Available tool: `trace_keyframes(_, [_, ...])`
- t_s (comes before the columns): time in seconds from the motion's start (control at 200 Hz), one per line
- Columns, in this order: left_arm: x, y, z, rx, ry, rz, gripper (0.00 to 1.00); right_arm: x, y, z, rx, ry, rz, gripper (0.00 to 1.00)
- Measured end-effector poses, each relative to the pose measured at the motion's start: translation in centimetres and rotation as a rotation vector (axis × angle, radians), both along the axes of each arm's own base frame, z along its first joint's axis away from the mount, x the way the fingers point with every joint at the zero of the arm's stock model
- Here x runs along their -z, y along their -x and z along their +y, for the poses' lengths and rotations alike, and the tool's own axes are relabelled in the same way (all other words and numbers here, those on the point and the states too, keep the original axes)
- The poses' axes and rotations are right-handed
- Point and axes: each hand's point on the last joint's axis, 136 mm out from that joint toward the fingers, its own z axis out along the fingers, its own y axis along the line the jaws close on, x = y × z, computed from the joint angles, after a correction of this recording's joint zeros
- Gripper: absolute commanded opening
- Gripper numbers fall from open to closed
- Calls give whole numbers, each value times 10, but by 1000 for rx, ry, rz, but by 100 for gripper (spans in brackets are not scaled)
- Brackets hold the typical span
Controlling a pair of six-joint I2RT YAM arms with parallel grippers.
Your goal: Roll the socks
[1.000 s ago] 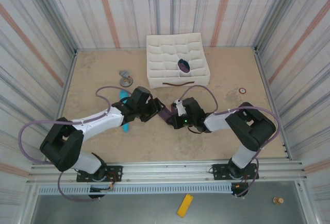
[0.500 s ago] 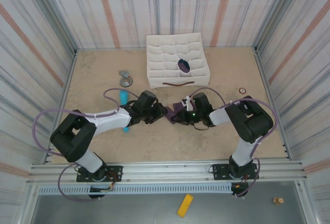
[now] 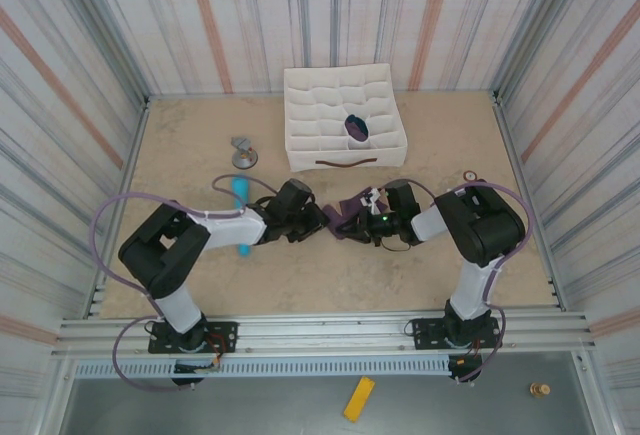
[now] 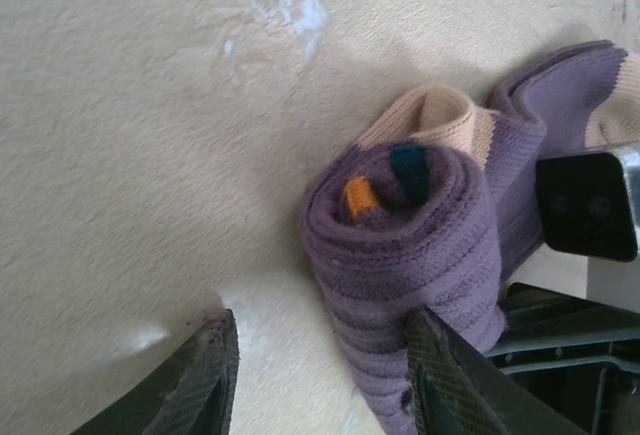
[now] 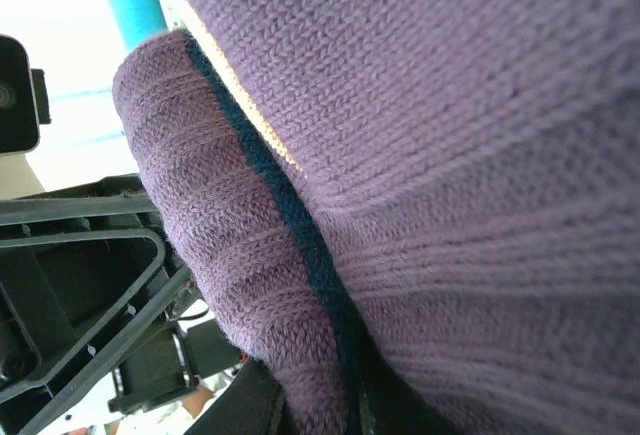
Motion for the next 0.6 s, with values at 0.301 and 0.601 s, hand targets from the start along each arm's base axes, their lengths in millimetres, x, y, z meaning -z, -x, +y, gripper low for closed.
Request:
trace_keyframes(0.301, [0,-15,-24,-3,51,-17,42,0,-3,-2,15,-7,2,0])
trace_keyframes(0.601, [3,-22,-33,-30,84,2,3,-1,-5,-4,29,-12,-3,18])
